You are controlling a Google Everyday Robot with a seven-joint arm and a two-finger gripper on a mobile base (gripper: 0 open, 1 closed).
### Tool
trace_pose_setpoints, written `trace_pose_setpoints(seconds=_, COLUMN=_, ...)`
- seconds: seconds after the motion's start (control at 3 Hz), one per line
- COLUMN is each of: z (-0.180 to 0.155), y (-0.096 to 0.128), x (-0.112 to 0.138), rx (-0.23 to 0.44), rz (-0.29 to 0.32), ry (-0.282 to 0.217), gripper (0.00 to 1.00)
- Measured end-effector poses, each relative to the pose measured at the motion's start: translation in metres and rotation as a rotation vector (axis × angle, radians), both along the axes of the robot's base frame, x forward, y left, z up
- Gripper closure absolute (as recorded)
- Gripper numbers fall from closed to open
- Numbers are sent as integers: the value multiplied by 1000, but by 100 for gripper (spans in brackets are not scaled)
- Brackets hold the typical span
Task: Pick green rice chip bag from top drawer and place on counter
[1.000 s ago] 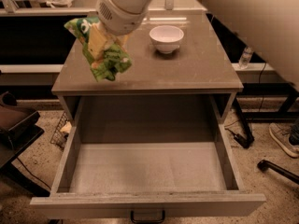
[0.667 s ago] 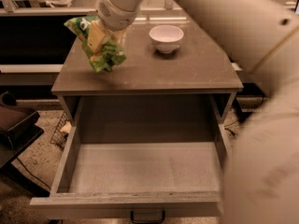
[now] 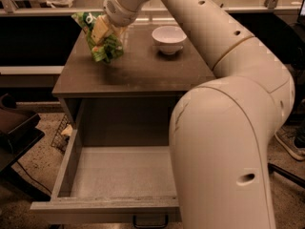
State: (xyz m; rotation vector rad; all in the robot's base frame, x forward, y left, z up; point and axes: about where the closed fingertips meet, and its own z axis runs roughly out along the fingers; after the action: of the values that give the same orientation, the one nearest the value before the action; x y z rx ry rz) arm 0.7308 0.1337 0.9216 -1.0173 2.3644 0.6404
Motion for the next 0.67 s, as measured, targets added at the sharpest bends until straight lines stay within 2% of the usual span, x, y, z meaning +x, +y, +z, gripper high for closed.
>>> trace_pose_setpoints(seconds=0.67, z=-5, y=5, x=-2, rx=-9, rz=13, ry=4, gripper=53)
